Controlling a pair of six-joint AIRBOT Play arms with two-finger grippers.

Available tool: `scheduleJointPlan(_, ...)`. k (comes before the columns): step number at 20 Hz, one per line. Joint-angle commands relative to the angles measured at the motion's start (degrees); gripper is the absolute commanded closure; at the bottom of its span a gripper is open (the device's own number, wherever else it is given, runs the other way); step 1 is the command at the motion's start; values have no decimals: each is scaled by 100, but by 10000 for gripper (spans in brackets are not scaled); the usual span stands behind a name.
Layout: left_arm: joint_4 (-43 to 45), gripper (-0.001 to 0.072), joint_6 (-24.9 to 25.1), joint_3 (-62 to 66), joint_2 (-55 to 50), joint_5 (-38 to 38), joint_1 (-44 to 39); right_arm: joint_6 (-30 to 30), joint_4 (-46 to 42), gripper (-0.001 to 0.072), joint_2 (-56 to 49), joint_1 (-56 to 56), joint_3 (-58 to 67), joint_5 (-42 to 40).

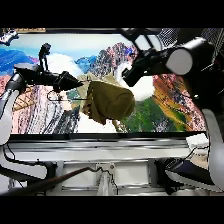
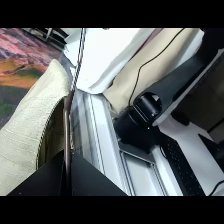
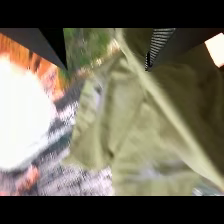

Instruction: Fold the clothes and pants, and hang the long-sleeved shirts on hangers.

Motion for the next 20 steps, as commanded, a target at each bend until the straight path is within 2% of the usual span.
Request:
scheduleJointPlan(1,2,697,4,4,-4,22,2,-680,855,122,-133,-726,-184,243)
scheduleJointPlan(3,2,697,4,4,-4,24,2,-951,927,121,-280,-730,-380,295)
scheduleJointPlan(6,2,697,4,4,-4,42,2,-1235,1733,122,-511,-704,-699,83)
scheduleJointPlan(11,2,697,4,4,-4,48,2,-1322,2273,122,-883,-654,-903,-214)
scheduleJointPlan(14,2,697,4,4,-4,131,2,-1384,2511,124,-1040,-654,-903,-695)
scheduleJointPlan(17,2,697,4,4,-4,216,4,-1456,2922,149,-1233,-625,-905,-745)
scheduleJointPlan(19,2,697,0,4,-4,219,2,-1615,2955,331,-1300,-492,-916,-785)
scheduleJointPlan(20,2,697,-2,4,-4,223,2,-1766,2951,496,-1307,-413,-920,-798)
